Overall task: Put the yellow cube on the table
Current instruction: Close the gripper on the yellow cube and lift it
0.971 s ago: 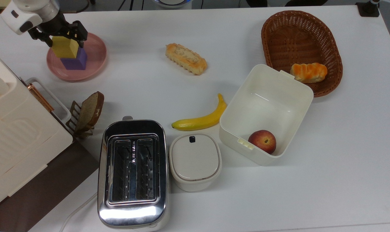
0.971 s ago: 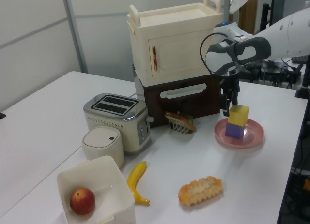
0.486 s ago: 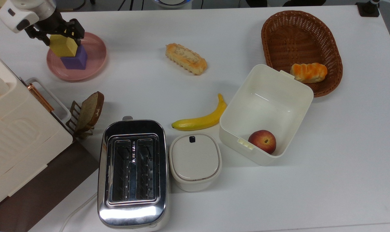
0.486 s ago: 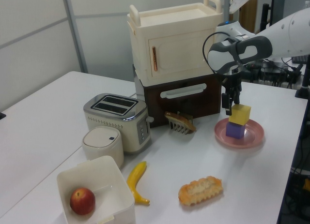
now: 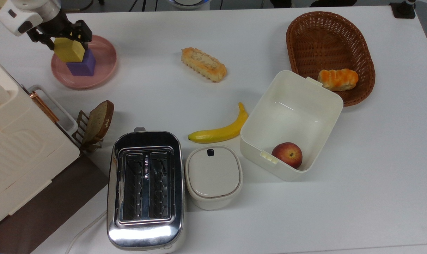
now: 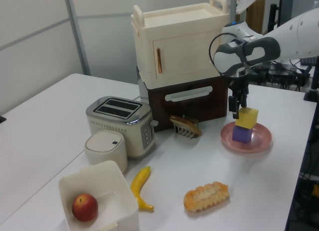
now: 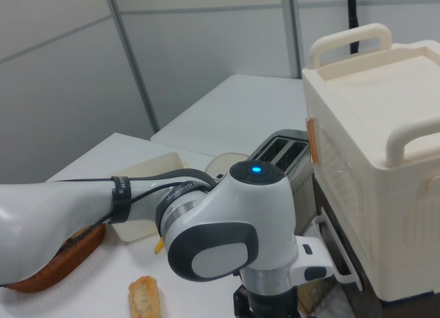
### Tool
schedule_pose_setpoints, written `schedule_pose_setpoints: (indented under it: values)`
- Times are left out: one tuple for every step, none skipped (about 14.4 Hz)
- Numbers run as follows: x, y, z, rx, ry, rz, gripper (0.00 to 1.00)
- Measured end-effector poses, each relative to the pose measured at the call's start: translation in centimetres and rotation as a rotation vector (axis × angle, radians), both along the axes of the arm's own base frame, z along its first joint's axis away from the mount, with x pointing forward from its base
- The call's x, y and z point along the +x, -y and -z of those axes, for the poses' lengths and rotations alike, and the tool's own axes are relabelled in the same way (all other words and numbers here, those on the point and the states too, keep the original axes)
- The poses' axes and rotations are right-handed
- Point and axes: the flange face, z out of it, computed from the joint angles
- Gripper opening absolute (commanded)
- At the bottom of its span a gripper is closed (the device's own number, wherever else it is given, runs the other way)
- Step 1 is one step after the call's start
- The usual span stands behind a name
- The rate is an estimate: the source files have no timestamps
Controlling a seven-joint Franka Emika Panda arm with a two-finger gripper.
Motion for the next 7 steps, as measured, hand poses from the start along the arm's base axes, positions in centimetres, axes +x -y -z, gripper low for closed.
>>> schedule_pose_setpoints:
  values:
    - [0.09, -0.15, 0.00, 0.000, 0.000, -0.003, 1.00]
    - [0.19, -0.33, -0.01, 0.000, 0.000, -0.007, 1.00]
    - [0.26, -0.50, -0.04, 0.002, -0.002, -0.009, 1.00]
    - [0.23, -0.66, -0.11, 0.008, -0.010, -0.011, 1.00]
    - [0.20, -0.67, -0.15, 0.010, -0.011, -0.012, 1.00]
    - [0.17, -0.64, -0.16, 0.011, -0.011, -0.013, 1.00]
    - [0.13, -0.57, -0.16, 0.011, -0.011, -0.017, 1.00]
